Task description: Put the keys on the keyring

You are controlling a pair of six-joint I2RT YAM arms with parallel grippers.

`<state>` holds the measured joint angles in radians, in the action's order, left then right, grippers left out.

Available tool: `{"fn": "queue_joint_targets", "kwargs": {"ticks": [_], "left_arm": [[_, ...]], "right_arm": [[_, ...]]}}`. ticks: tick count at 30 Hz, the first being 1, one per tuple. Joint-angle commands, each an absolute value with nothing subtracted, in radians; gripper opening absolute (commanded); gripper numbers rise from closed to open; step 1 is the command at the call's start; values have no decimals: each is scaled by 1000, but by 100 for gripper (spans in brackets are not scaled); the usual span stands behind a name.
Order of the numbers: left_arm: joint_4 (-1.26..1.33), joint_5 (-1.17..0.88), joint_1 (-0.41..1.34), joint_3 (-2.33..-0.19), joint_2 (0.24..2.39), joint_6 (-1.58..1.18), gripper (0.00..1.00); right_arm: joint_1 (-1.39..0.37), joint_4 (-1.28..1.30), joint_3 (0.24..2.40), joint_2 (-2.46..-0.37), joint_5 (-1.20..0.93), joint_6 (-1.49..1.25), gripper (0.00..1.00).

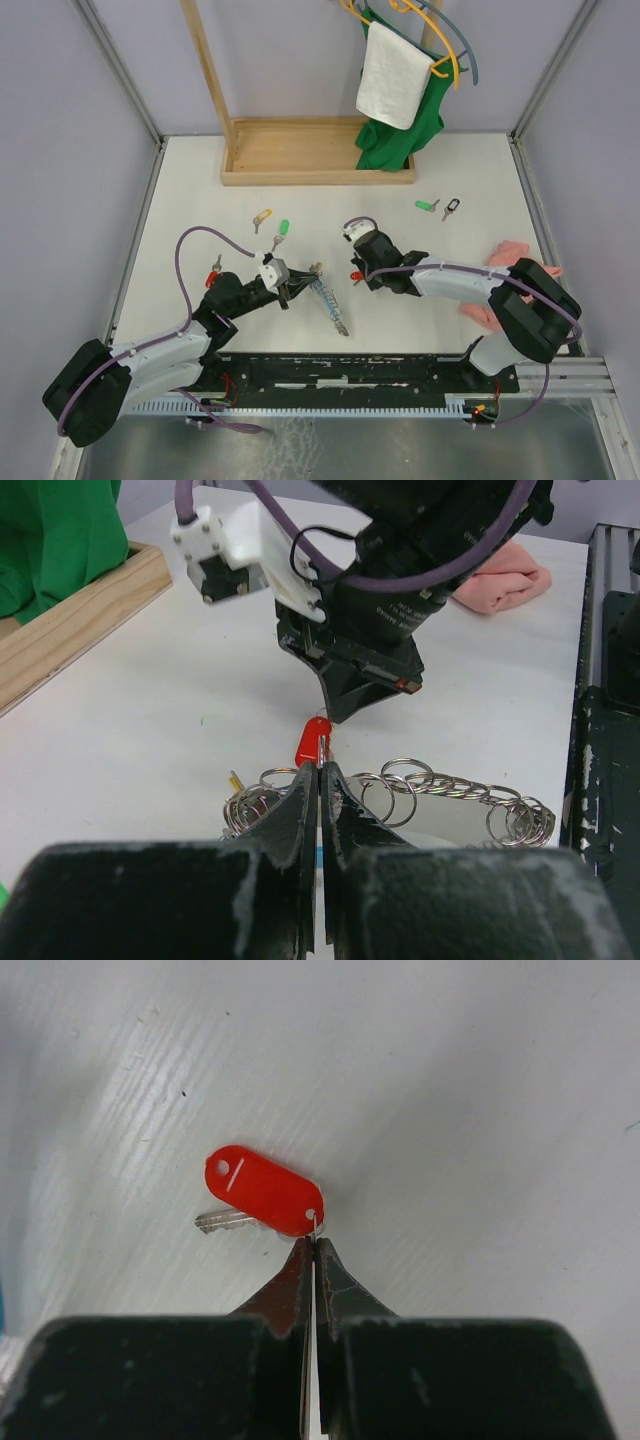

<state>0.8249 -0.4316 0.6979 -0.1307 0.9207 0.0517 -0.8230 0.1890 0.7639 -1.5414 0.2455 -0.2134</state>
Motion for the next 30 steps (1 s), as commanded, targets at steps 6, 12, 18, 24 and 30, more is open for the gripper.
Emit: {"fn": "queue_joint_targets", "kwargs": {"ticks": [6,12,18,24,30], "left_arm": [[1046,-449,699,-109,981,150,3],[1136,-374,699,-91,991,187,3],[1025,-406,698,-137,930,235,3],[954,-520,684,-160,901,300,3],[987,-629,663,-162,949,315,3]], "right_arm": [[-827,90,755,-1295,139,-71,1],[-827,59,755,-1185,15,100,1],[-825,114,814,-1210,-89,197,1],[-825,67,762,-1128,-295,313,1],[-825,117,744,-1115,-486,511,1]]}}
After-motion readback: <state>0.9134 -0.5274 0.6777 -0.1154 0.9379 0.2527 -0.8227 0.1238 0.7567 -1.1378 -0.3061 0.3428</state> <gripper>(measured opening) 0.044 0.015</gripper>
